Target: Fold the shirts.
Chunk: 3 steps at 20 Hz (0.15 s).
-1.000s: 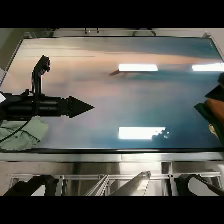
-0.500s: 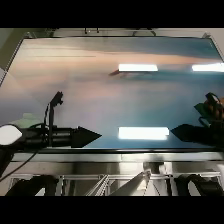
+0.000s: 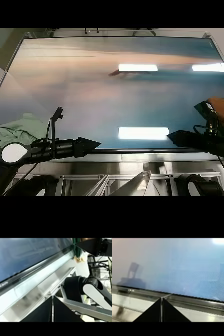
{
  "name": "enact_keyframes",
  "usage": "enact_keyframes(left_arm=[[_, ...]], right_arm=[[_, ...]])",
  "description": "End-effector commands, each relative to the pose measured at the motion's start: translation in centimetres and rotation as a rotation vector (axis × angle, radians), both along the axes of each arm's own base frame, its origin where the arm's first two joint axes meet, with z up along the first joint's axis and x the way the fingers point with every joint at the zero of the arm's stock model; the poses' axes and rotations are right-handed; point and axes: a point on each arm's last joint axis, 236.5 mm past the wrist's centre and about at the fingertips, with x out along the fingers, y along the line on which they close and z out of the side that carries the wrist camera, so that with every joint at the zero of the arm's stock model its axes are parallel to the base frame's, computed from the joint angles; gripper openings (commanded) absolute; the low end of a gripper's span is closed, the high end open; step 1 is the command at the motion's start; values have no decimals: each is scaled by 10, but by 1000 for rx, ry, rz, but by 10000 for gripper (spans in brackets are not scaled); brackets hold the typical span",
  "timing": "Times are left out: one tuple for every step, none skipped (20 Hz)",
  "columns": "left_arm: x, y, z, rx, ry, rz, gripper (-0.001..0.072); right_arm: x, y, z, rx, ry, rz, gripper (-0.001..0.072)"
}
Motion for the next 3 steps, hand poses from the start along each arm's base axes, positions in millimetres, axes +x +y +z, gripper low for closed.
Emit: enact_keyframes(left_arm=[[2, 1, -2, 2, 1, 18, 15], [2, 1, -2, 2, 1, 18, 15], [2, 1, -2, 2, 2, 18, 15]], right_arm=[[-2, 0, -1, 0, 4, 4, 22], [-2, 0, -1, 0, 4, 4, 21], [-2, 0, -1, 0, 4, 4, 22]])
